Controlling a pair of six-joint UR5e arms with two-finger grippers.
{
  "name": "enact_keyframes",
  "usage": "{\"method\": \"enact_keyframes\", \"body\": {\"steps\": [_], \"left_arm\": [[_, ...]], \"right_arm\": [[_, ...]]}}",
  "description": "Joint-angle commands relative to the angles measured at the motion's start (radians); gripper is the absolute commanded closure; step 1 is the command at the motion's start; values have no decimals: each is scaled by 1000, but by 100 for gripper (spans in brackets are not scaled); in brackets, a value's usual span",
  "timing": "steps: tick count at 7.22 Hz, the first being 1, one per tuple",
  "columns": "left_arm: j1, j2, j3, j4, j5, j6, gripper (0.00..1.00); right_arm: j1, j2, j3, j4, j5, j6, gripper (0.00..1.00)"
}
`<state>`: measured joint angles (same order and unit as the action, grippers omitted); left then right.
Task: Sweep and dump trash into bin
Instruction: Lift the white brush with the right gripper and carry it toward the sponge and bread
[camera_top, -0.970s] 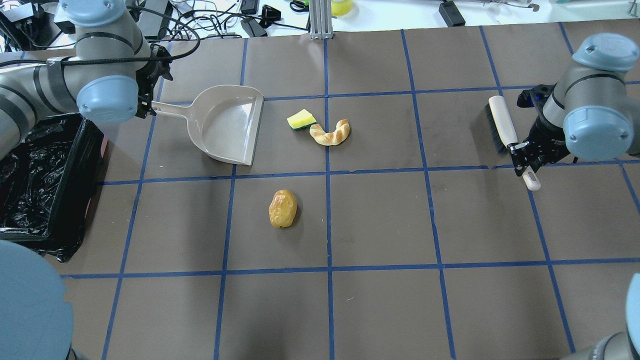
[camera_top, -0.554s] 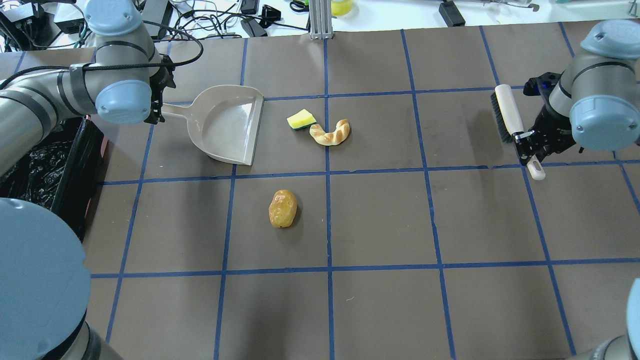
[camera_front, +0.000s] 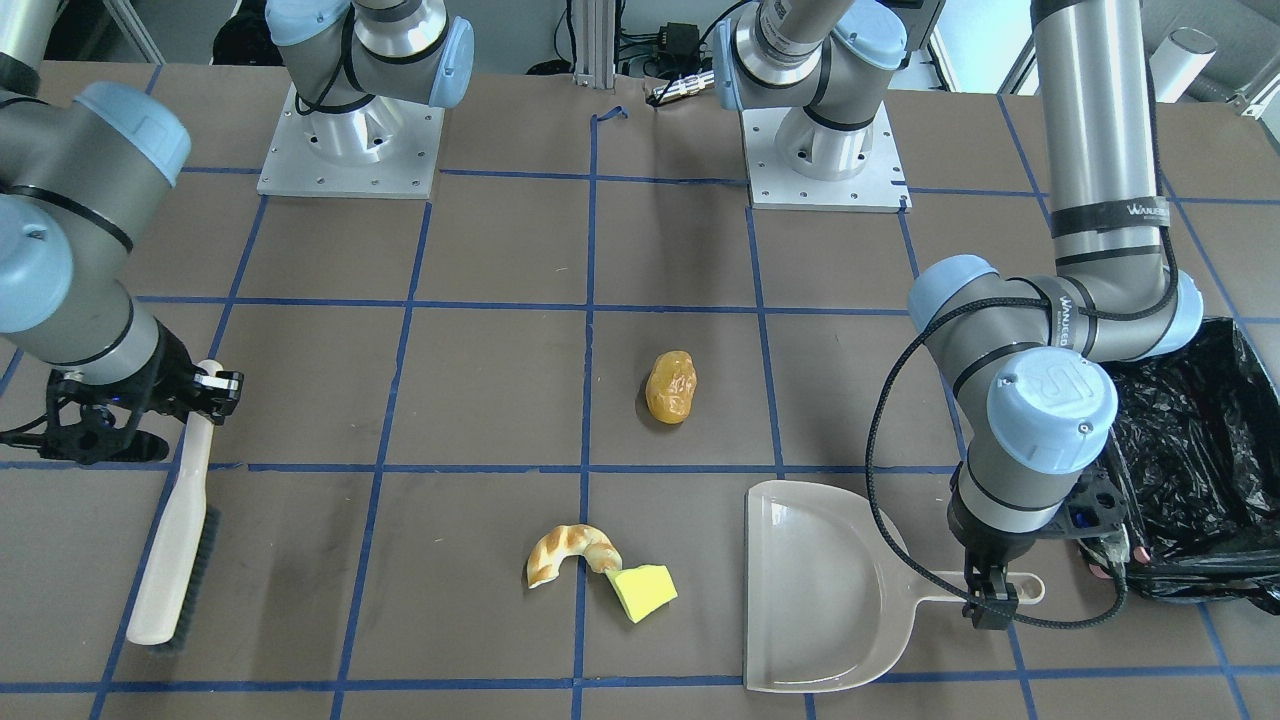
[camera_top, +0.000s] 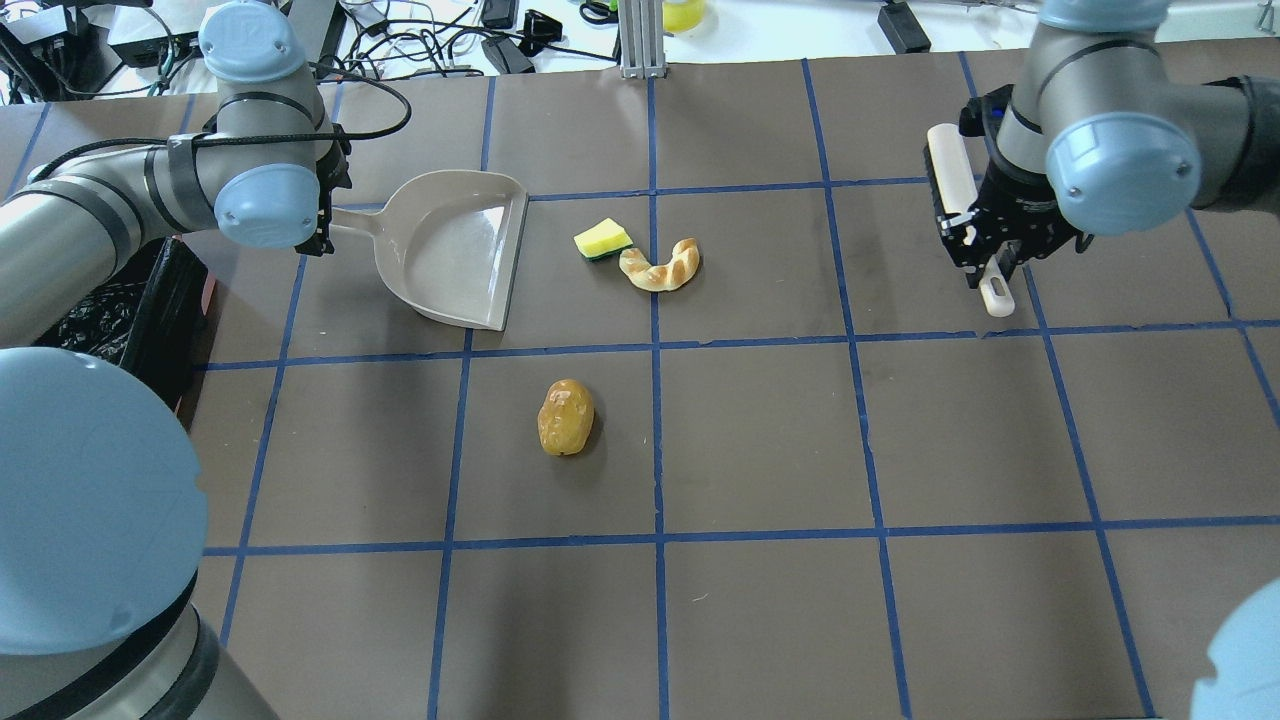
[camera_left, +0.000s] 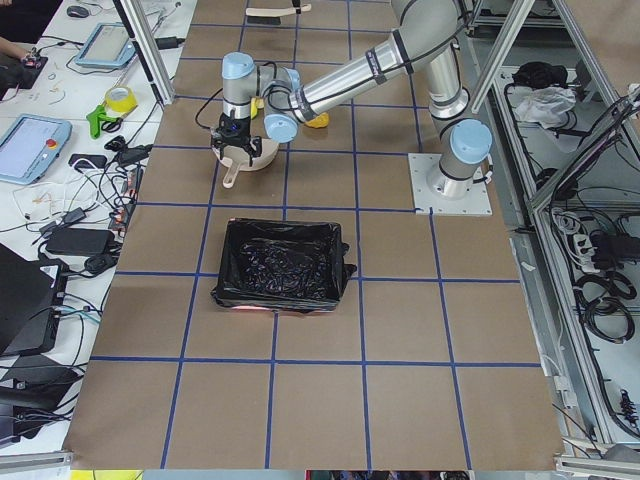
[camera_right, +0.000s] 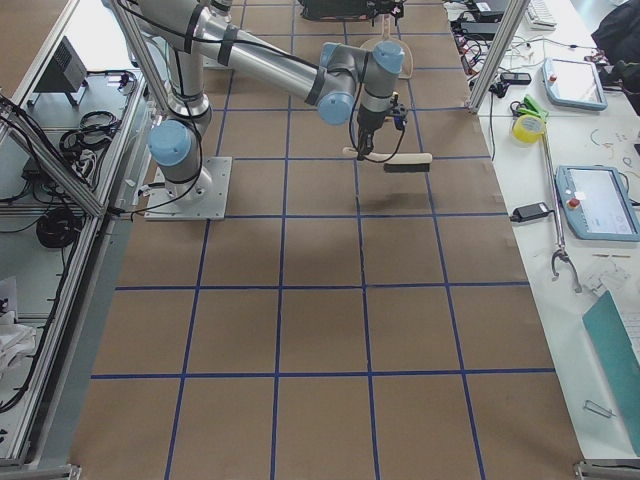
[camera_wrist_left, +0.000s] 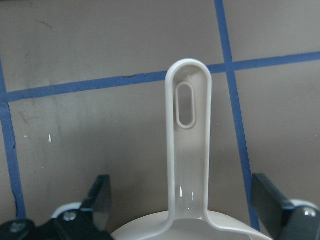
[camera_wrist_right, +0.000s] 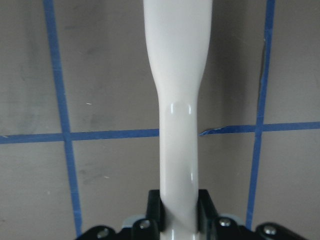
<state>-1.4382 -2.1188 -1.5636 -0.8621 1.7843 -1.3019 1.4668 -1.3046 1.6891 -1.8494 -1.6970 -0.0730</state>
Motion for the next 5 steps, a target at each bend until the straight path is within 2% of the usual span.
{"method": "enact_keyframes", "body": {"steps": [1,2,3,4,5], "left_arm": [[-1,-26,5,0,0,3,0],[-1,-30,5,0,0,3,0],[1,-36,7,1,18,3,9],[-1,-36,8,1,24,-3,41],[1,-35,10,5,23,-7,85]], "right_arm": [[163,57,-60,44,-1,184,98],[252,94,-87,44,2,272,98],[310,140,-110,47,10,324,99],[361,168,-136,45,43,404,99],[386,195,-153,45,45,421,100]]}}
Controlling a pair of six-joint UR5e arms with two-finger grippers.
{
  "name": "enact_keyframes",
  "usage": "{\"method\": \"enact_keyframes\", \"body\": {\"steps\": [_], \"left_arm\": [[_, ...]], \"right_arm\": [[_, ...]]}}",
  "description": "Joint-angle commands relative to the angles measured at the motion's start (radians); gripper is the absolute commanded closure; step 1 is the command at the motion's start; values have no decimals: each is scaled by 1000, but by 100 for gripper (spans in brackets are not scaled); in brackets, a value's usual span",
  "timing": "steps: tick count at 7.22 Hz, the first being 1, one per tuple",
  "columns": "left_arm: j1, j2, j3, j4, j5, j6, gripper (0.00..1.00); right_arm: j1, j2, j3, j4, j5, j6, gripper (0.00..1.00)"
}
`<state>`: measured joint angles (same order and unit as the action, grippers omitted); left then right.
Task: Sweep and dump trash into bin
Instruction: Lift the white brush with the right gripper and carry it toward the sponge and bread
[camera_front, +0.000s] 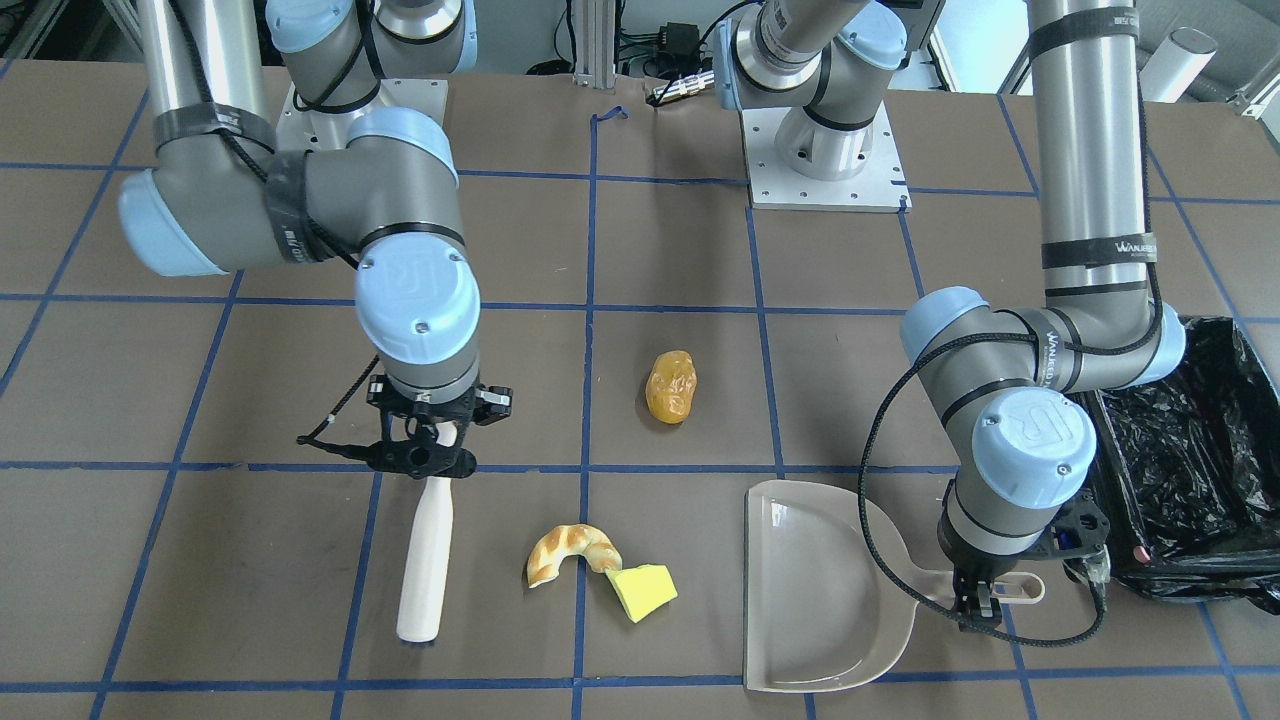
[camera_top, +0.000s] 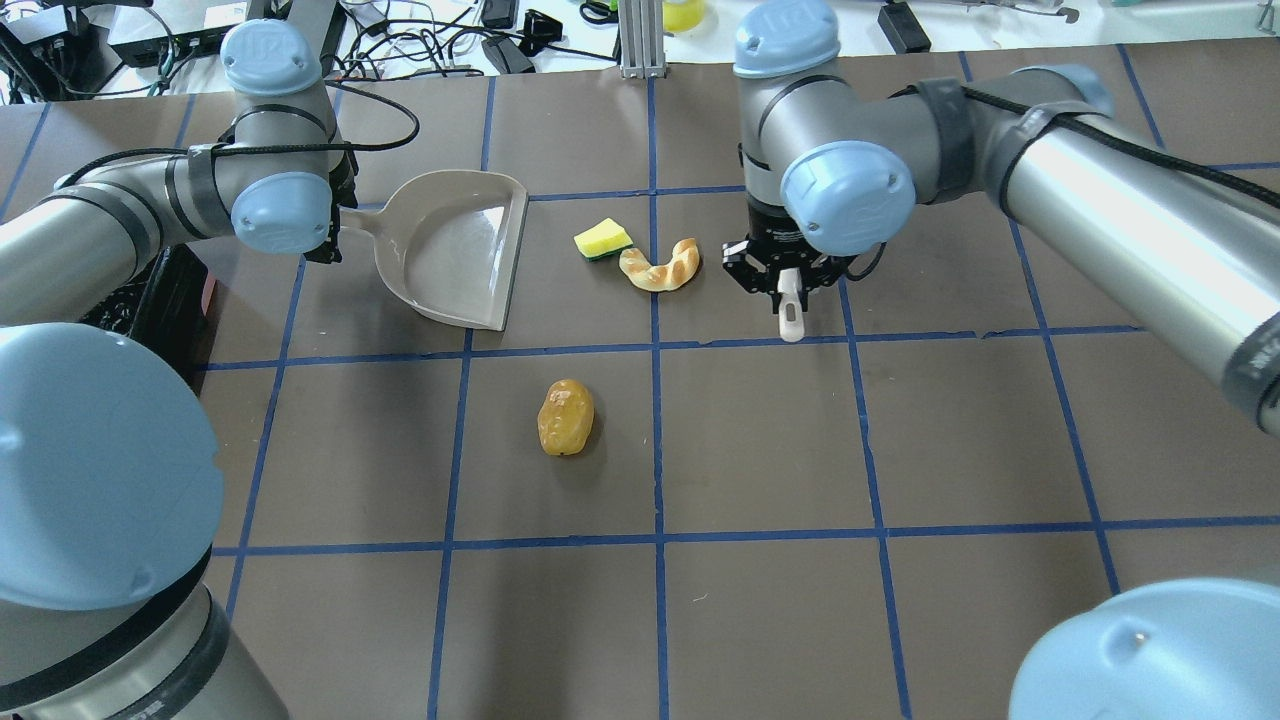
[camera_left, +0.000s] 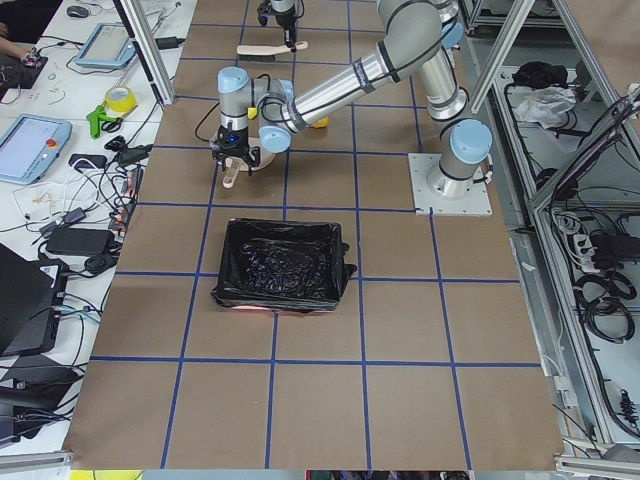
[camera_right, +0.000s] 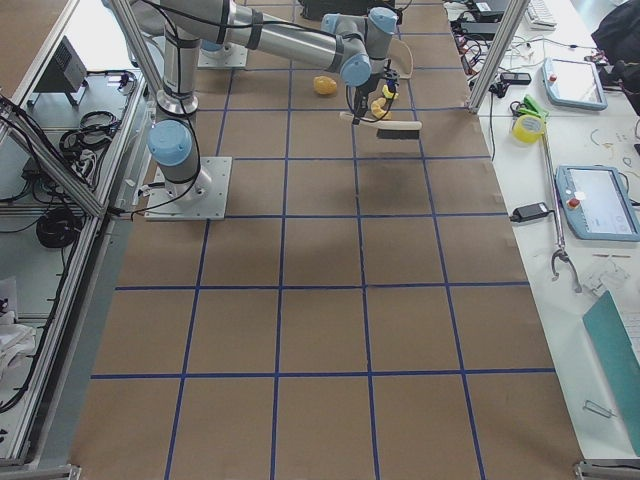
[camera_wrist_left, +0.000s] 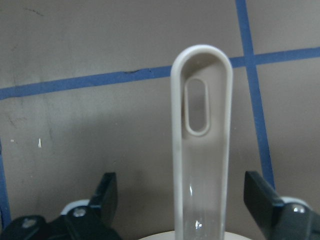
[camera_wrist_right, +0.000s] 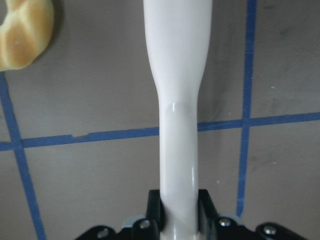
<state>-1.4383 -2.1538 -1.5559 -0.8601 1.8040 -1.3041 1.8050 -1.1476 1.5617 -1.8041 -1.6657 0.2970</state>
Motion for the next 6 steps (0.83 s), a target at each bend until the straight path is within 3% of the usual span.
{"method": "enact_keyframes", "body": {"steps": [1,6], "left_arm": [[-1,0,0,16,-6,-6,100],[-2,-8,-3,64,75,9,100]], "right_arm": [[72,57,-37,0,14,79,100],[97,91,-66,-12,52,106,100]]}}
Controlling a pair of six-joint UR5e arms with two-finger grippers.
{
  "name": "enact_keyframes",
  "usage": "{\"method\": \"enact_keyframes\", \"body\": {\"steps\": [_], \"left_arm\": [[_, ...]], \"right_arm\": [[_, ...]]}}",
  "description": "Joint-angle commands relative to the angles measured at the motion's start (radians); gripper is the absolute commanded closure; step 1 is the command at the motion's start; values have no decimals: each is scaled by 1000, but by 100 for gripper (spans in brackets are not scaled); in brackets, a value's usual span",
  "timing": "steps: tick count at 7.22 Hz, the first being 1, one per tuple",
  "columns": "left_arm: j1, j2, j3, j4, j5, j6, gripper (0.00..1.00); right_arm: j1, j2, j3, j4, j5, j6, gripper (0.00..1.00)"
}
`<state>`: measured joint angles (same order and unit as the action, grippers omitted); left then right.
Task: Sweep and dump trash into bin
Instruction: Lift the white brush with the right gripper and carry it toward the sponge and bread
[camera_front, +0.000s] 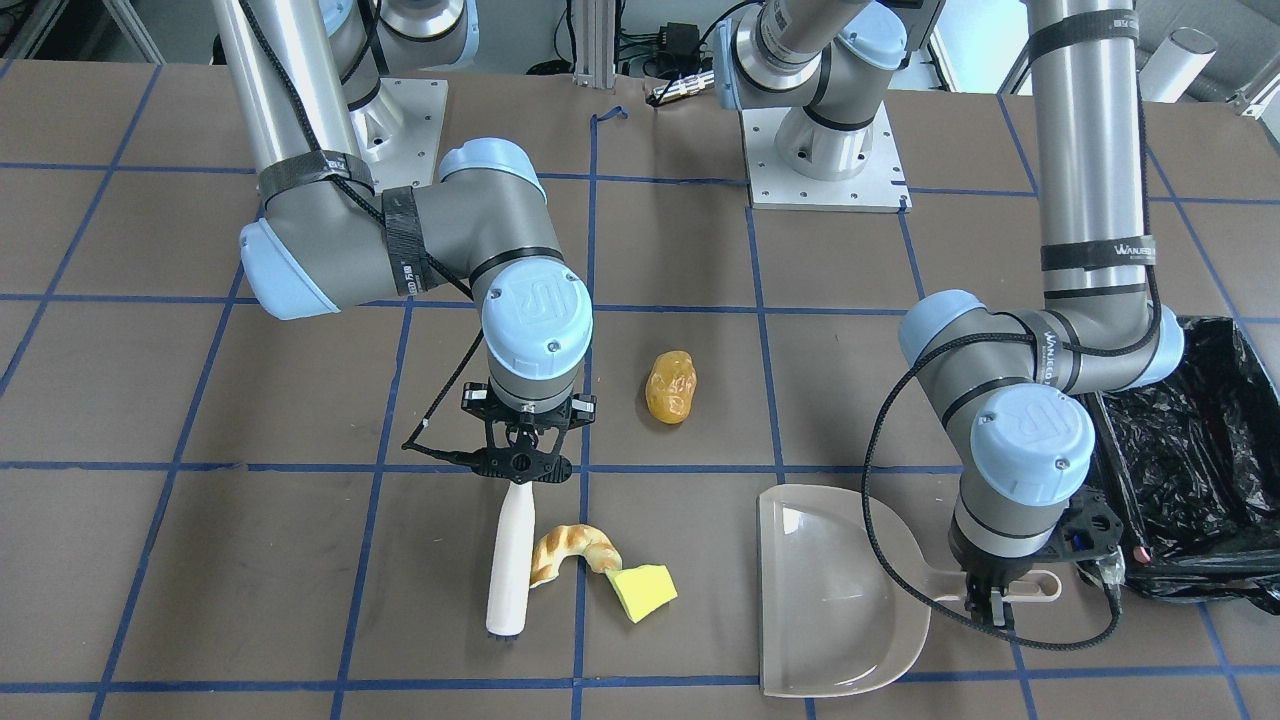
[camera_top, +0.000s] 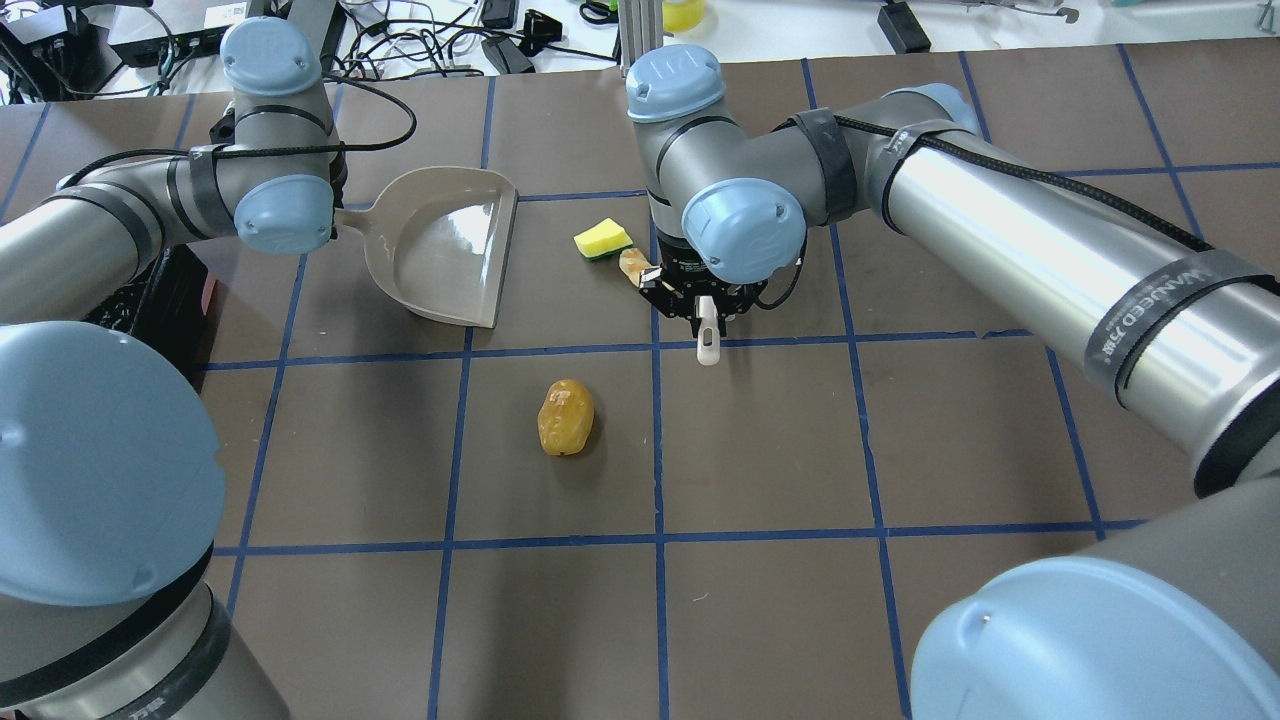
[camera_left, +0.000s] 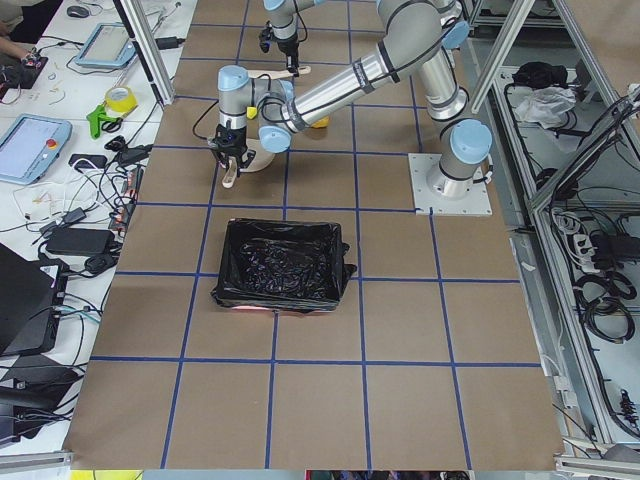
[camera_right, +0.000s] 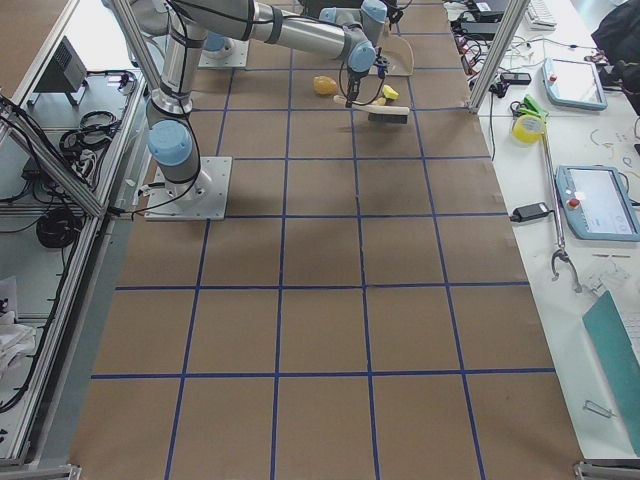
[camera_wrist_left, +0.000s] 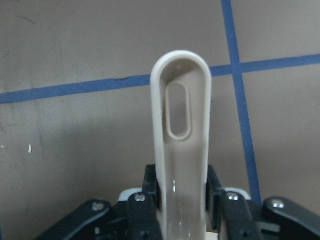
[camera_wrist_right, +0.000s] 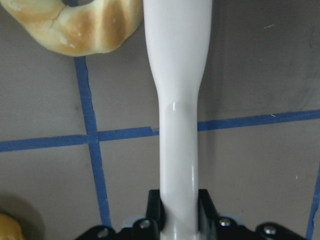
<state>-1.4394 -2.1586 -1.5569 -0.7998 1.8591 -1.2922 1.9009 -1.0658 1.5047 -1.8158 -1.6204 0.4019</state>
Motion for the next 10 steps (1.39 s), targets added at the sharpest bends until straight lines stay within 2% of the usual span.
{"method": "enact_keyframes", "body": {"steps": [1,4,10], "left_arm": [[-1,-3,-2,4,22,-2,100],[-10,-9,-2,2,34,-4,100],[-16,-18,-2,4,34,-15,100]], "right_arm": [[1,12,-11,0,5,1,100],[4,30,-38,-2,51,15,100],[89,162,-219,4,131,92,100]]}}
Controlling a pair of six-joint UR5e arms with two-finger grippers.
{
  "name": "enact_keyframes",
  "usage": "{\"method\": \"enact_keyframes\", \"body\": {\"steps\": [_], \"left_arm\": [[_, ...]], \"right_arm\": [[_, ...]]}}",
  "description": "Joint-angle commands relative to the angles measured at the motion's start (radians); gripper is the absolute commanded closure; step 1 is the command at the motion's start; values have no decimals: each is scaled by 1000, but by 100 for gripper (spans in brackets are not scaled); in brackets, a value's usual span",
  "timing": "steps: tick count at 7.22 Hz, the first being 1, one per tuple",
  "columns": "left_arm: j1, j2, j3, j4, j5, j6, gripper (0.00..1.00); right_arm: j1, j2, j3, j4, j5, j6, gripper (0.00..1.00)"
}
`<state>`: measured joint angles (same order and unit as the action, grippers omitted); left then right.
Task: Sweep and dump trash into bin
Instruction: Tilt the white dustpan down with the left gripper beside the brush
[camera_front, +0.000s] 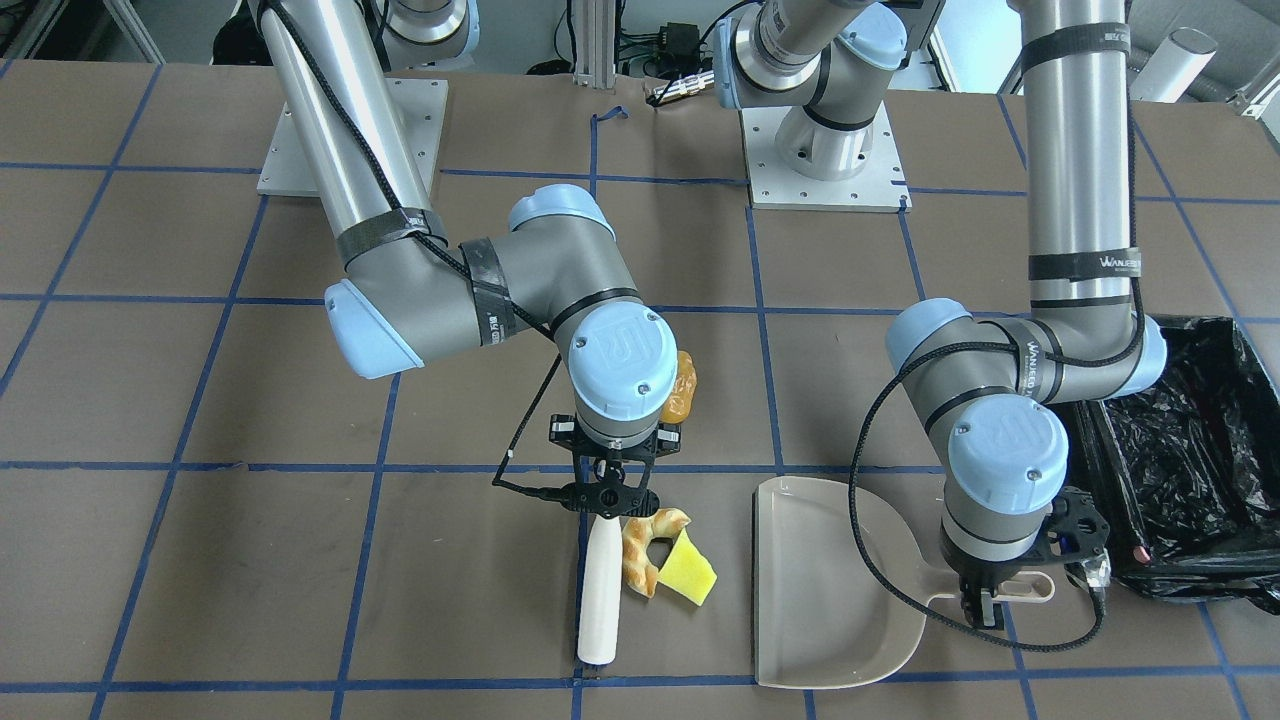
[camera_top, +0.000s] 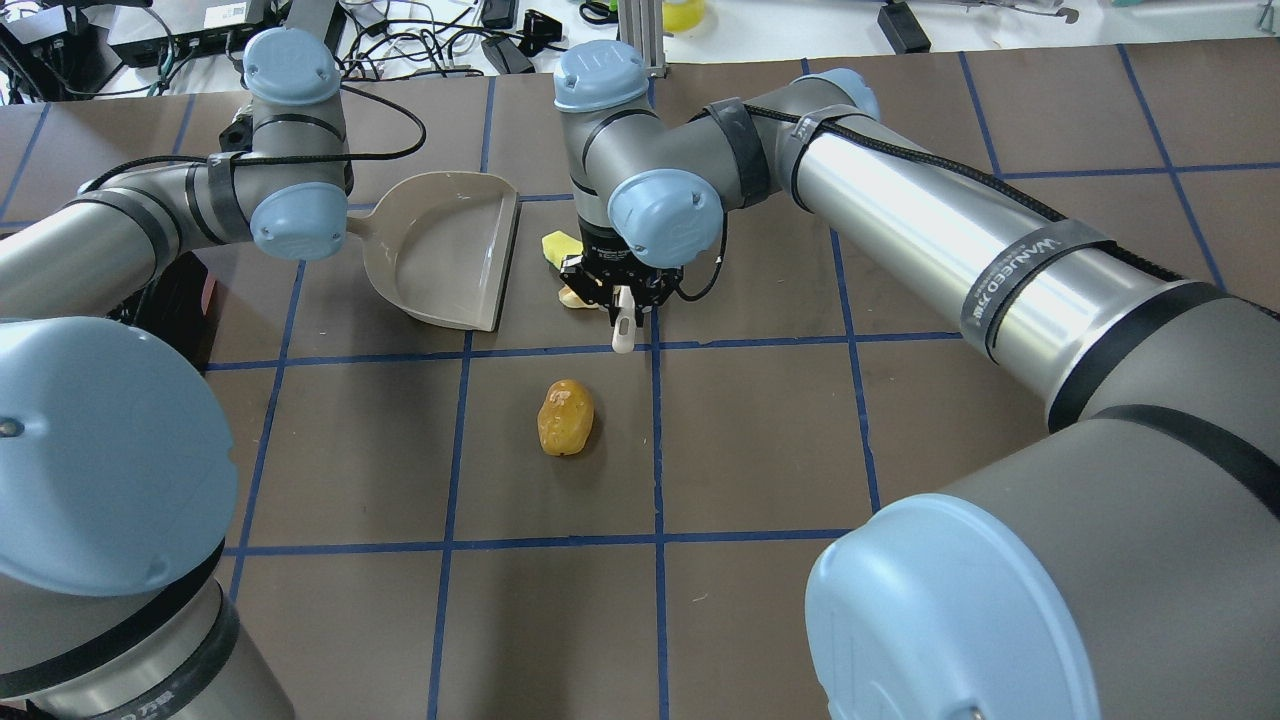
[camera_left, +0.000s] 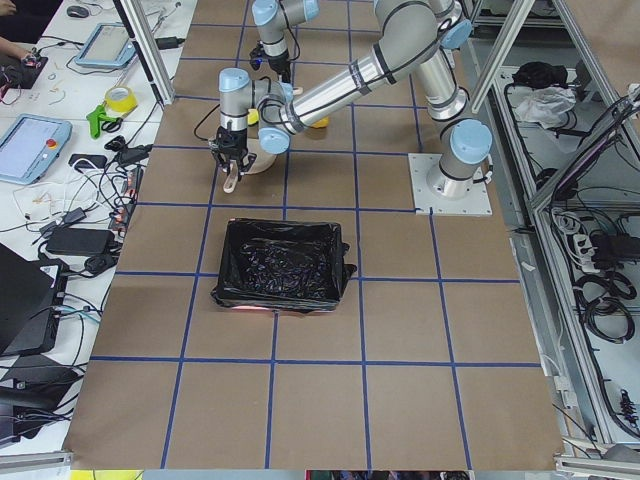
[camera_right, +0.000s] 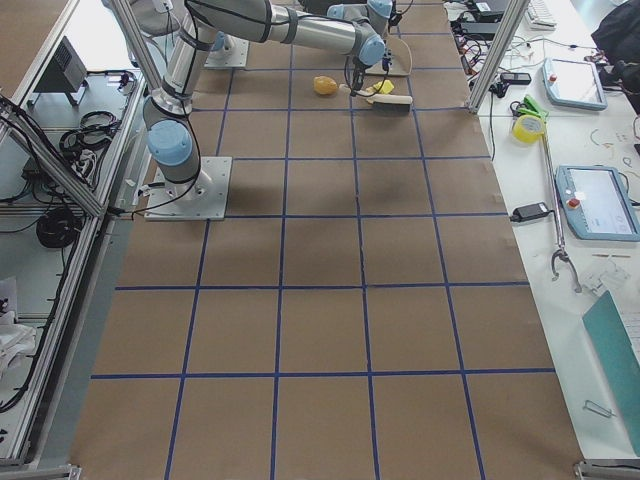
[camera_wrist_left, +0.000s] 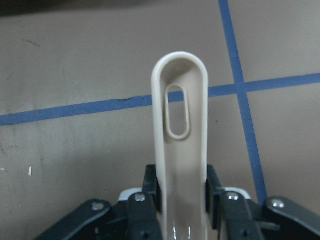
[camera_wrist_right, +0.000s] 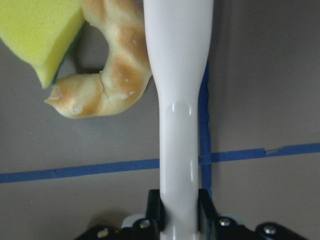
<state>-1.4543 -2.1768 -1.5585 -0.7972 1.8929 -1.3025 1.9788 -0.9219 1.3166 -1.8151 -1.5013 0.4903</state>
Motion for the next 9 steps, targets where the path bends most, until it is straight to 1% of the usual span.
{"method": "enact_keyframes", "body": {"steps": [1,4,6,7,8,9], "left_arm": [[-1,-1,0,1,0,-27,100],[-1,-1,0,3,-14,-52,100],[-1,12,0,7,17,-54,100],[-3,11,0,7,114,-48,100],[-24,0,0,7,142,-55,100],[-41,-3,0,6,208,-61,100]], "right_arm": [[11,21,-33,5,12,4,100],[11,20,-33,5,10,5,100],[11,20,-33,7,12,8,100],[11,20,-33,7,12,8,100],[11,20,-33,7,12,8,100],[11,20,-33,7,12,8,100]]}}
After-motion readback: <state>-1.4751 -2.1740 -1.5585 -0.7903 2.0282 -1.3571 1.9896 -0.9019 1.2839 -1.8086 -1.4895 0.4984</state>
